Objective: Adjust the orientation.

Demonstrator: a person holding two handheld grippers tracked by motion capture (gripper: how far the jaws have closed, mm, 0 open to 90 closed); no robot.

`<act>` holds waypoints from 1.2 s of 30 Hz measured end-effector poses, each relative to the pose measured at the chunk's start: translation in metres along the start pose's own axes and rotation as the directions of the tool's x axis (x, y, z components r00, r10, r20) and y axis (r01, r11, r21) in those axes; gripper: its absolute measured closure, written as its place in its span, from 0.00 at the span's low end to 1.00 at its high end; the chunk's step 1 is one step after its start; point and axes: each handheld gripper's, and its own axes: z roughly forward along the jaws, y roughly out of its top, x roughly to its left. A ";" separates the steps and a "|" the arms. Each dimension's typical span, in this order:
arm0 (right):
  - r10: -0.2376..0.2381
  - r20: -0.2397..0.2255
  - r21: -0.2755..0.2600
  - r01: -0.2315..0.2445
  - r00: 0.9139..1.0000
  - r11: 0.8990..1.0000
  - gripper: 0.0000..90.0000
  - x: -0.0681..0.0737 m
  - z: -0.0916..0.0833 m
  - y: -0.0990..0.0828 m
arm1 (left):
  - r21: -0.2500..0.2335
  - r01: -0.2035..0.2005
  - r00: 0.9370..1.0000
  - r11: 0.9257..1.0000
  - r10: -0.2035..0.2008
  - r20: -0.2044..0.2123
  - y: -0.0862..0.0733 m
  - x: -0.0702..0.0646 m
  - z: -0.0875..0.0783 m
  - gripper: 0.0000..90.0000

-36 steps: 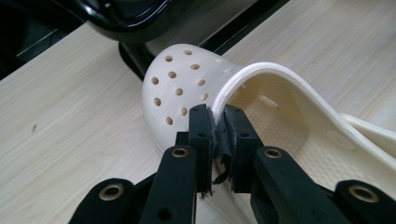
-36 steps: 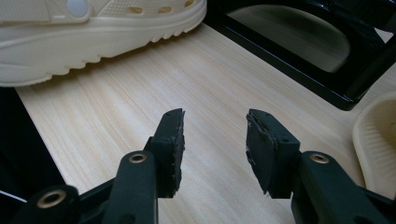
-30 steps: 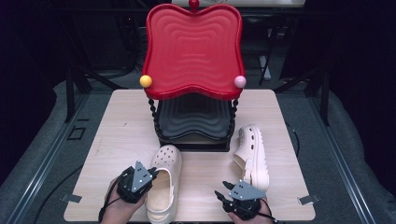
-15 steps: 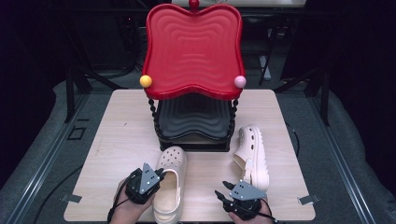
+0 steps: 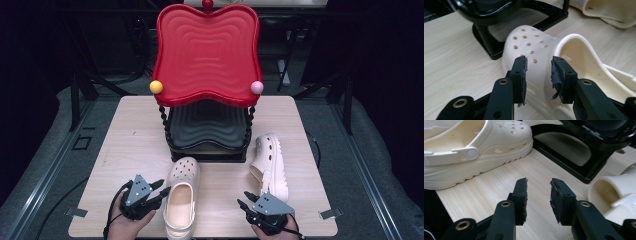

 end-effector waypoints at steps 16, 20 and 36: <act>0.046 0.149 -0.015 -0.044 0.988 0.999 0.93 -0.035 -0.024 0.001 | -0.018 0.091 0.991 0.996 -0.092 -0.098 -0.021 0.028 -0.014 0.53; 0.072 0.163 0.007 -0.074 0.984 0.997 0.99 -0.044 -0.027 -0.003 | -0.012 0.109 0.989 0.994 -0.110 -0.103 -0.027 0.032 -0.014 0.53; 0.178 0.168 0.048 -0.189 0.970 0.981 1.00 -0.067 -0.022 -0.017 | 0.003 0.119 0.988 0.993 -0.118 -0.102 -0.033 0.034 -0.011 0.53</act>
